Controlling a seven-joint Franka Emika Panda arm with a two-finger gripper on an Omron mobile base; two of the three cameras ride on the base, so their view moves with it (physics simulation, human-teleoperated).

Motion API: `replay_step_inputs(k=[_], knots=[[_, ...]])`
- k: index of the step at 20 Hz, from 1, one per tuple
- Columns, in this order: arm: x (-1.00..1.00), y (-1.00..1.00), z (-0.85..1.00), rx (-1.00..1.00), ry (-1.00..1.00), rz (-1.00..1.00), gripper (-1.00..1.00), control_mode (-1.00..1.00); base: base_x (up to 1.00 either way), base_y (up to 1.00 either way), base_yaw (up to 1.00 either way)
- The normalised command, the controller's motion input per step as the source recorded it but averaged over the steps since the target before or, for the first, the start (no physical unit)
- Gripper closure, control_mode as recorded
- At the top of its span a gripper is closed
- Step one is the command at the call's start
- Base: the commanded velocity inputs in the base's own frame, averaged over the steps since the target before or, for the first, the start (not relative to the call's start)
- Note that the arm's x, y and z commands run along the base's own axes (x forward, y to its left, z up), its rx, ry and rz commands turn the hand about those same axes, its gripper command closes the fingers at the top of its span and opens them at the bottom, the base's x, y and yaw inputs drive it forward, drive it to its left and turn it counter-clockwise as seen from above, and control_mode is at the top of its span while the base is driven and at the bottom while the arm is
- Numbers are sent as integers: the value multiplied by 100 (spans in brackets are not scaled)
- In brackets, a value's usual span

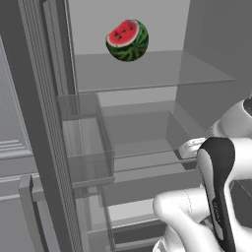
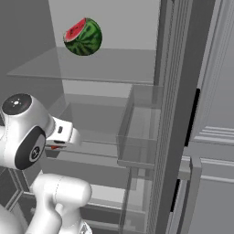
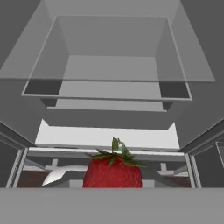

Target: Take the strawberry from the fridge and place it on top of the pancake, located on the dining counter.

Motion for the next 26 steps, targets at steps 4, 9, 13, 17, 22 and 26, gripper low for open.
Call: replay_step_inputs(k=[4,9,13,17,22,26], knots=[[-4,0,0,0,0,0,100,-100,0,0,0],[-4,0,0,0,0,0,100,100,-47,0,-1],[0,0,0,0,0,0,100,100,-96,0,0],[0,0,0,0,0,0,100,100,-100,8,0],[0,0,0,0,0,0,100,100,-95,7,12],[0,0,0,0,0,0,100,100,-100,1,50]])
